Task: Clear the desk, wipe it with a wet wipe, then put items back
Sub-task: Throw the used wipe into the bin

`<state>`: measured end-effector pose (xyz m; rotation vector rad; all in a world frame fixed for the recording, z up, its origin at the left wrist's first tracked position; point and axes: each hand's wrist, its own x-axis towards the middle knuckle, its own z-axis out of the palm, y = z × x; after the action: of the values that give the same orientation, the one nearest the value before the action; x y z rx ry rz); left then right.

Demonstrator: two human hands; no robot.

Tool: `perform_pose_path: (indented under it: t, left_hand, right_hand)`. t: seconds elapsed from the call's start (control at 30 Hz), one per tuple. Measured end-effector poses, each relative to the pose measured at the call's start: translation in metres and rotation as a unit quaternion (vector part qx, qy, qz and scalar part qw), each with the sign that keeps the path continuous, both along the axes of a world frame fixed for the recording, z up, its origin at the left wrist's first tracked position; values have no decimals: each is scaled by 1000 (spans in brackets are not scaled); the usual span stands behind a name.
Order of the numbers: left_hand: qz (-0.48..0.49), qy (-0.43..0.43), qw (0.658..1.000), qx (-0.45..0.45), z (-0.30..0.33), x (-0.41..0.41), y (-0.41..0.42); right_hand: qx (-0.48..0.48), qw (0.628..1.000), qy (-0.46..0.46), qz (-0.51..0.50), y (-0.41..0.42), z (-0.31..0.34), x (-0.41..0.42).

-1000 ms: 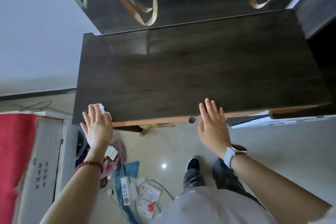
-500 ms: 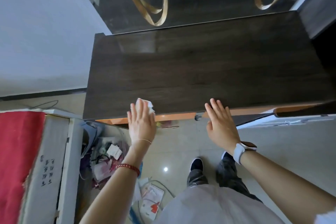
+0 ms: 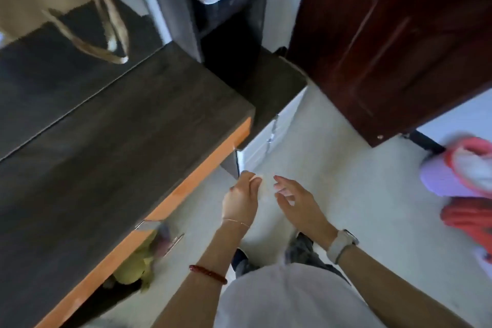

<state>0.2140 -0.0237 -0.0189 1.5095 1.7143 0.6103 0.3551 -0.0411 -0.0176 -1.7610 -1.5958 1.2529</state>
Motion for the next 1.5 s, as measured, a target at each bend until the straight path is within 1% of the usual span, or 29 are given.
perform_pose_path:
  t: [0.1,0.2,0.37,0.43,0.5,0.6,0.63,0.73,0.8,0.9,0.97,1.03,1.2,1.33,1.4,1.43,1.5]
  left_hand:
    - [-120,0,993,-11,0,83,26]
    - [-253,-19,967,-15,-2,181,41]
    - [-347,-44,935,-65,2,328,37]
    - [-384,-43,919,-73,1,373,32]
    - [-432,-14,900,-60,-6,417,29]
    - [-484,80,871,-24,-24,465,32]
    - [-503,118,856,-11,-31,480,36]
    - [-551,214,806,19,-49,523,53]
    - [-568,241,786,34,-59,552,69]
    - [-588,265,763,51,-73,611,97]
    - [-597,270,753,60,-84,654,120]
    - [-608,278,741,59,-103,701,146]
    - [-624,317,711,74,-156,804,195]
    - [-630,346,690,86,-198,865,219]
    - [-633,355,682,86,-220,889,229]
    - [-635,360,678,81,-228,898,232]
    - [-640,371,669,76,-248,914,239]
  right_hand:
    - [-23,994,10,-103,-3,2,66]
    - [-36,978,3,-206,-14,-4,143]
    - [-25,932,11,-361,-39,-12,261]
    - [-15,912,-5,-410,-51,-14,301]
    - [-16,886,-39,-462,-65,-19,342]
    - [-20,842,-108,-528,-81,-27,391]
    - [-29,823,-121,-554,-85,-30,406]
    - [-75,769,-116,-625,-89,-40,451]
    - [-105,750,-114,-643,-87,-47,479]
    - [-141,732,-125,-654,-70,-60,529]
    - [-156,725,-135,-657,-51,-74,567]
    - [-161,710,-147,-669,-26,-93,611]
    - [-186,702,-159,-669,35,-146,718]
    - [-195,689,-161,-679,76,-191,791]
    - [-194,692,-155,-678,93,-219,821]
    - [-195,701,-148,-670,99,-230,834]
    - [-202,742,-134,-625,109,-259,857]
